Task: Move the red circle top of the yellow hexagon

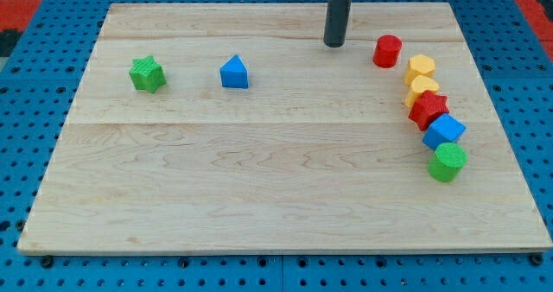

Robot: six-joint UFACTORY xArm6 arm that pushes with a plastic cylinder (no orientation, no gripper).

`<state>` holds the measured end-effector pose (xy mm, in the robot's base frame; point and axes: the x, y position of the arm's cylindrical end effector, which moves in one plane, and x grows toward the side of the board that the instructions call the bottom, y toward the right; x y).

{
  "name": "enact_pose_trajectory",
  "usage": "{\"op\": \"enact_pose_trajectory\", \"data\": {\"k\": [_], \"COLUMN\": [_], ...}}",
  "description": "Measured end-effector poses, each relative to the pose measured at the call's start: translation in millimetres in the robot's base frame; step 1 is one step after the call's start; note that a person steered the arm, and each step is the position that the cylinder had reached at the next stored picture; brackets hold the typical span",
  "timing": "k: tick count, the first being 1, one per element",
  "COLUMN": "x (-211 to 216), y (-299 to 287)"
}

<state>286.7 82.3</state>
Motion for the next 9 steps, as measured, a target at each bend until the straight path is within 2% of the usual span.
{"op": "enact_pose_trajectory", "data": {"k": [3,6,9], "x": [0.9,16.3,17.1], "y": [47.1,28.9,83.0]}}
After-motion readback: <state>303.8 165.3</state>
